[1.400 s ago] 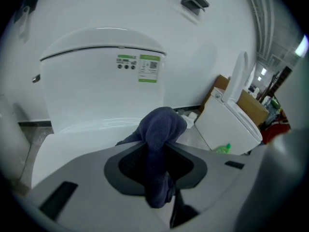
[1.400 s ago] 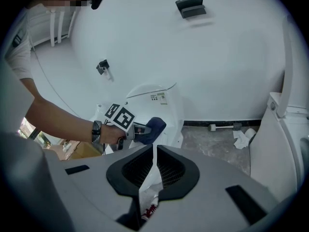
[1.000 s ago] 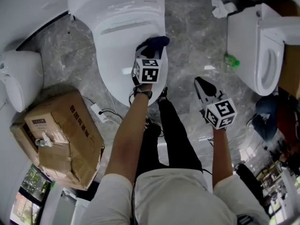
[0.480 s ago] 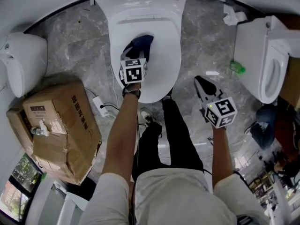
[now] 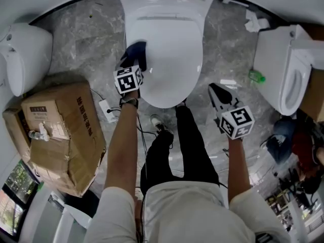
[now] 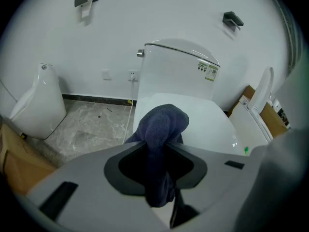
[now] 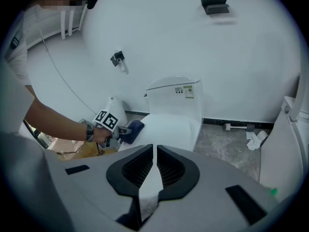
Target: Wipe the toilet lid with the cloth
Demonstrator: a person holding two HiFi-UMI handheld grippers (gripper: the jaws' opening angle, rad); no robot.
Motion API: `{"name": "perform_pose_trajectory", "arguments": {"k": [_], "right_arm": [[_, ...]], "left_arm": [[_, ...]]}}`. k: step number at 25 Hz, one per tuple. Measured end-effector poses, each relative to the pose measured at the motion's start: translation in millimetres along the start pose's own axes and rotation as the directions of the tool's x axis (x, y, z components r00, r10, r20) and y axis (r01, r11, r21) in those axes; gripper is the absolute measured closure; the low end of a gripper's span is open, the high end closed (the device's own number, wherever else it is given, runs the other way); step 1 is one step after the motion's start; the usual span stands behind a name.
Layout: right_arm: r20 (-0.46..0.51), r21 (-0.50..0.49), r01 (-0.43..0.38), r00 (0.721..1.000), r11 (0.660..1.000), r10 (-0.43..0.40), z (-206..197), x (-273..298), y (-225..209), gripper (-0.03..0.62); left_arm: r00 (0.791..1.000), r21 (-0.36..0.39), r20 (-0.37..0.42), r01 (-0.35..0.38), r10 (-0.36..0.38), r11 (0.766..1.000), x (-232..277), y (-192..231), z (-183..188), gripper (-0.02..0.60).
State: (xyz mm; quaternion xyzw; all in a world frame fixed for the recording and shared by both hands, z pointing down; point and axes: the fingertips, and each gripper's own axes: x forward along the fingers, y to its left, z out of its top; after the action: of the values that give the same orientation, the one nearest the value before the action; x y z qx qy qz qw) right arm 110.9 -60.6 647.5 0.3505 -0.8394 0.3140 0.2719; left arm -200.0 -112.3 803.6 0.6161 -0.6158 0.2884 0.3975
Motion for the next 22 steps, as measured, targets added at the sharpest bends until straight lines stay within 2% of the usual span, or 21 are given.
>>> {"name": "perform_pose_trajectory", "arguments": {"k": [4, 7, 11, 17, 22], "right_arm": [[-0.002, -0.039, 0.000, 1.000, 0.999, 0.000, 5.5, 0.9, 7.7, 0.548], [-0.010, -0.093, 0.000, 1.000, 0.996, -0.001, 9.5, -0.9, 7.5, 0.548], [-0.001, -0.097, 0.026, 1.000, 0.995, -0.026, 8.4, -9.2, -2.6, 0.548], [0.002, -0.061, 0.072, 0.997, 0.996, -0.072, -15.6, -31.4, -16.7, 0.548], [0.013, -0.022, 0.116, 0.993, 0.993, -0.116, -35.7, -52.3, -25.3, 0.548]], "left_arm": [[1.000, -0.029, -0.011, 0.003, -0.003, 1.000, -6.8, -1.9, -13.7, 0.480], [1.000, -0.031, -0.012, 0.019, -0.019, 0.999, -9.7, -20.6, -22.0, 0.480], [0.999, -0.033, -0.015, 0.035, -0.036, 0.999, -10.3, -53.1, -28.9, 0.480], [0.995, 0.101, -0.049, 0.093, -0.088, 0.991, -4.8, -116.1, -33.8, 0.480], [0.987, 0.140, -0.076, 0.152, -0.143, 0.978, 0.5, -170.0, -46.9, 0.480]]}}
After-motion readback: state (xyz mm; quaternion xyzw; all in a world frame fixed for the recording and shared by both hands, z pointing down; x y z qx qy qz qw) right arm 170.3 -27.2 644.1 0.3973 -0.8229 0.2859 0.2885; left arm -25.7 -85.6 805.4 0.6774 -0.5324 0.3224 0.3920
